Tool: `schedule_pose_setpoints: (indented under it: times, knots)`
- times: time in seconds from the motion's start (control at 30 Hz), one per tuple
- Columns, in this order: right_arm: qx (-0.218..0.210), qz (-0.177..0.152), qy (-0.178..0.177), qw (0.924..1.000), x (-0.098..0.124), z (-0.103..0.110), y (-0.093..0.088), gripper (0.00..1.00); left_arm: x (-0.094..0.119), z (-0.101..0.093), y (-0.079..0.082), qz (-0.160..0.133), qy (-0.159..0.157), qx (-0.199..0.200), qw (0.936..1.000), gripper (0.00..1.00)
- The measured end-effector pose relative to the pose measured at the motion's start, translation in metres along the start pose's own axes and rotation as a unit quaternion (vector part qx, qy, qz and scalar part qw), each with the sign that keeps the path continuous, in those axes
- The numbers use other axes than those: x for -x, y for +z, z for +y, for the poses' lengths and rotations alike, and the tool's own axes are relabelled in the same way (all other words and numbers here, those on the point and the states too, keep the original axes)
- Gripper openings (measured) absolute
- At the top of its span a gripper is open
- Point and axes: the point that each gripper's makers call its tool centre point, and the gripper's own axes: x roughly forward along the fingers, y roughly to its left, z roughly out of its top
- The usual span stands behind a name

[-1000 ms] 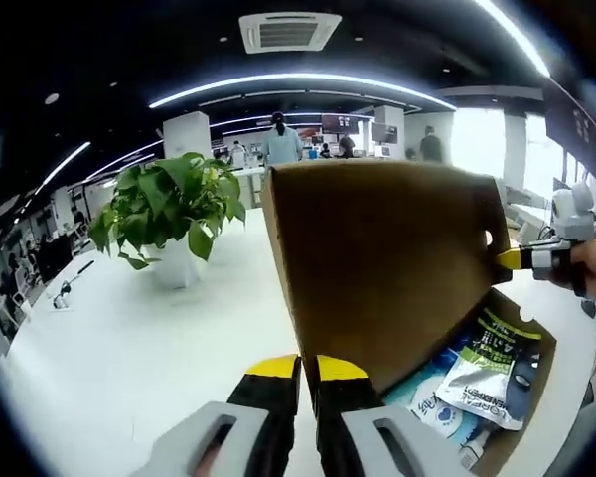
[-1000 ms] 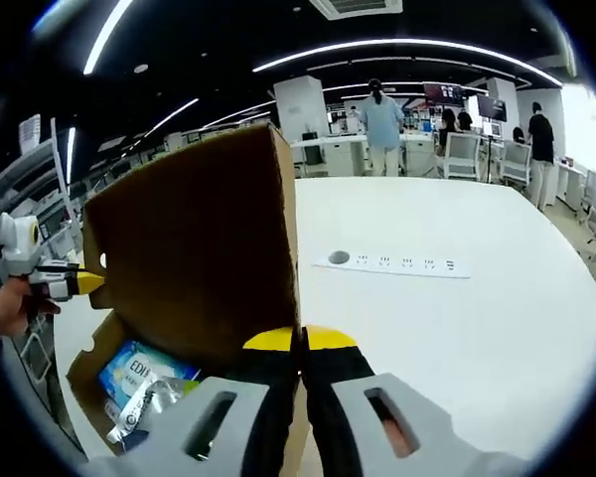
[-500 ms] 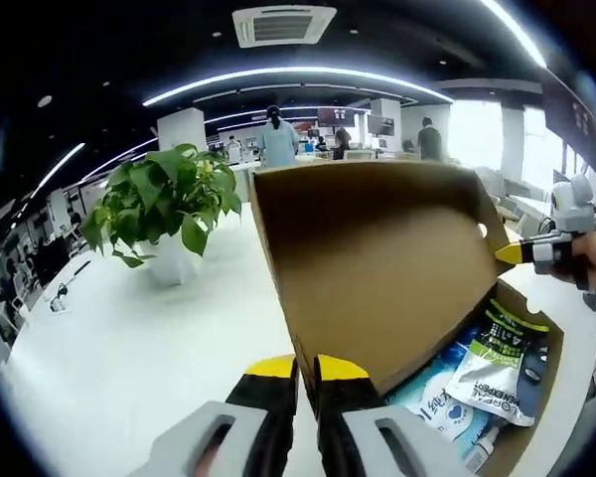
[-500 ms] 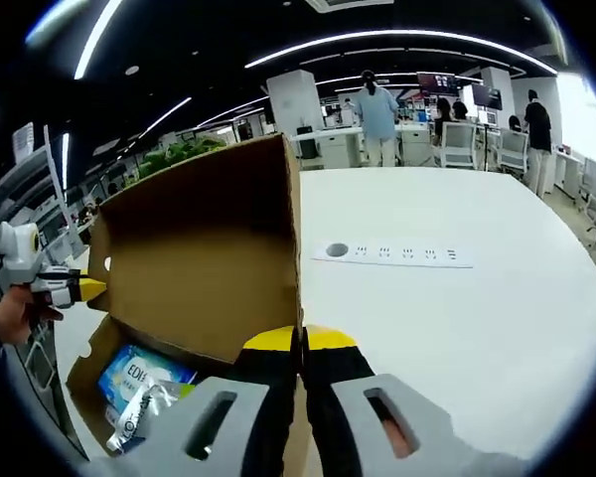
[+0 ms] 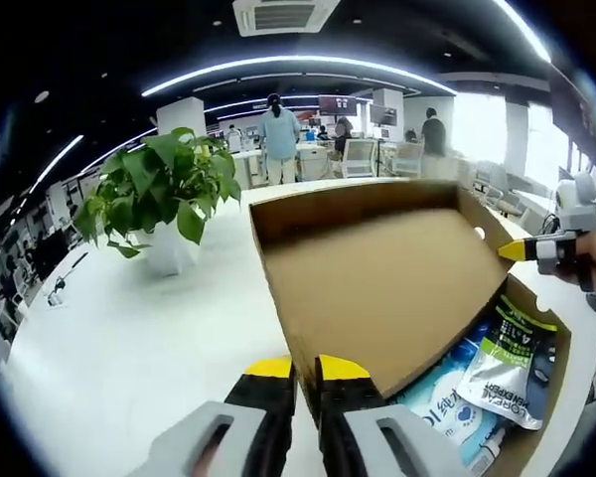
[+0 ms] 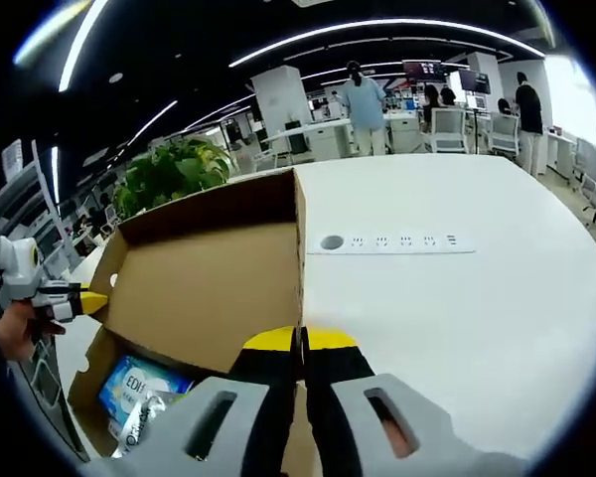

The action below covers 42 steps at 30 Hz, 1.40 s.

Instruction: Operate the shoe box by opening the lid, removing the specified soft item, and placing it in the target area until the item is outside and the box remains undamaged.

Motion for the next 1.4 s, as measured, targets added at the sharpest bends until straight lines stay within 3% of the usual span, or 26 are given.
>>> schedule_pose_setpoints:
  times: [0.6,1.4]
  knots:
    - [-0.022,0.027,0.018,0.9992,-0.011,0.011,-0.011,0.01,-0.003,0.014,-0.011,0.035,0.001,0.019,0.9992,0.08]
    - [-0.041,0.049,0.008,0.9979,-0.008,0.010,-0.019,0.02,-0.011,0.010,-0.021,0.056,-0.004,0.044,0.9974,0.11]
